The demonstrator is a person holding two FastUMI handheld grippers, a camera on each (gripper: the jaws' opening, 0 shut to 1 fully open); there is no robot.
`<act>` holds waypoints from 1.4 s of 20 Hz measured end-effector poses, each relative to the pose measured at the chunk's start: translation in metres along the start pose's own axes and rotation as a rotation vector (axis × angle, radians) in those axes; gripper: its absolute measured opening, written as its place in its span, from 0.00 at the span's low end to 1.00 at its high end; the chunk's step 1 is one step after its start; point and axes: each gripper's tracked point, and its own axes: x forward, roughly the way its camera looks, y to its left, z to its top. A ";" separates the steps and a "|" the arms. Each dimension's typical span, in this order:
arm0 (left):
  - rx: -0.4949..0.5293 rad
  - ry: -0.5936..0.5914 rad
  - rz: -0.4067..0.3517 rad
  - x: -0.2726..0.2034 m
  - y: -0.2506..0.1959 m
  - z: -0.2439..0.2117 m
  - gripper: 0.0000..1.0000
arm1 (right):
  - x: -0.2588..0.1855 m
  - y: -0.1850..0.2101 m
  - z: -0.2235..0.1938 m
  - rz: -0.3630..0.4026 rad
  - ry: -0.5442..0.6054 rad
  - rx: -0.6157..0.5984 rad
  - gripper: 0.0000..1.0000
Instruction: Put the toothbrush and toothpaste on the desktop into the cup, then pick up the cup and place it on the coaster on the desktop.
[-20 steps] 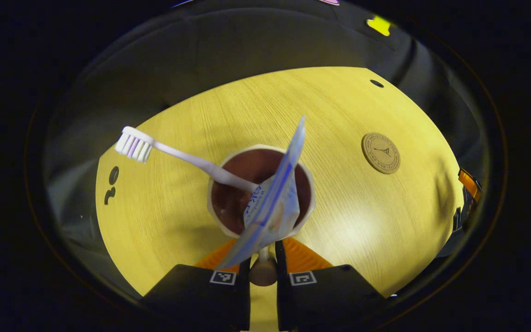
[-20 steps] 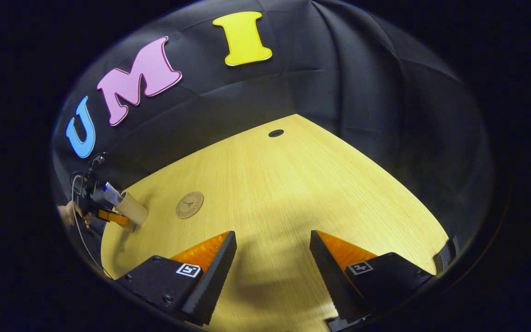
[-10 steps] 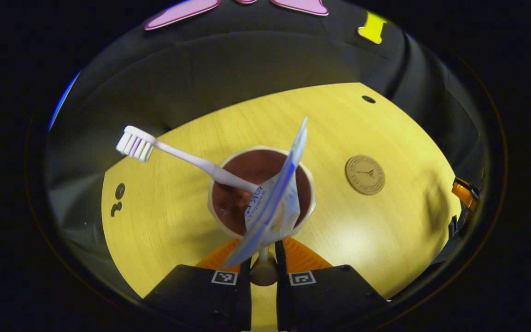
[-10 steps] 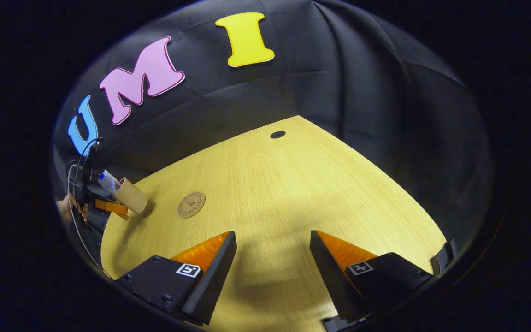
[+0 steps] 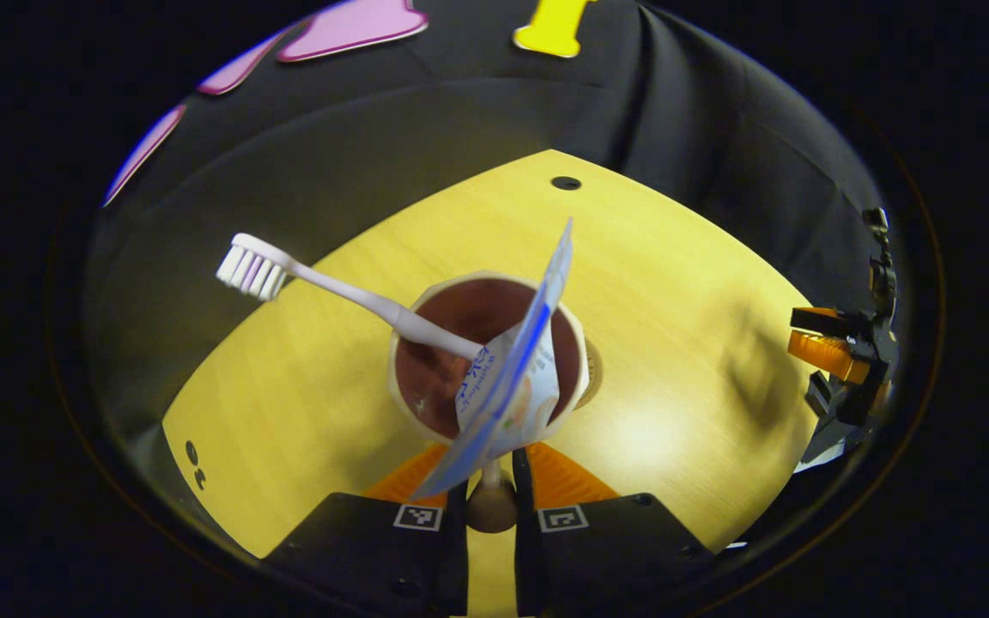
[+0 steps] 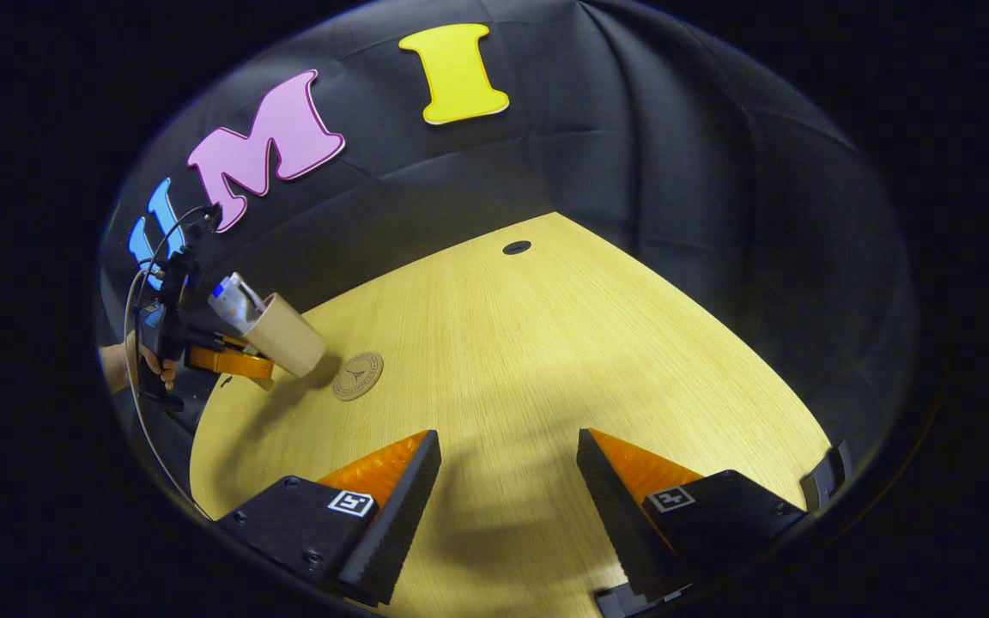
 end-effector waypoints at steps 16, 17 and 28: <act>0.070 0.119 -0.002 0.051 -0.026 0.044 0.29 | -0.012 0.018 -0.022 0.051 0.028 -0.073 0.98; 0.074 0.111 0.005 0.045 -0.027 0.042 0.35 | -0.015 0.018 -0.022 0.049 0.024 -0.075 0.98; -0.179 -0.188 0.148 -0.073 -0.026 0.033 0.99 | -0.038 0.044 0.007 0.069 -0.057 -0.087 0.98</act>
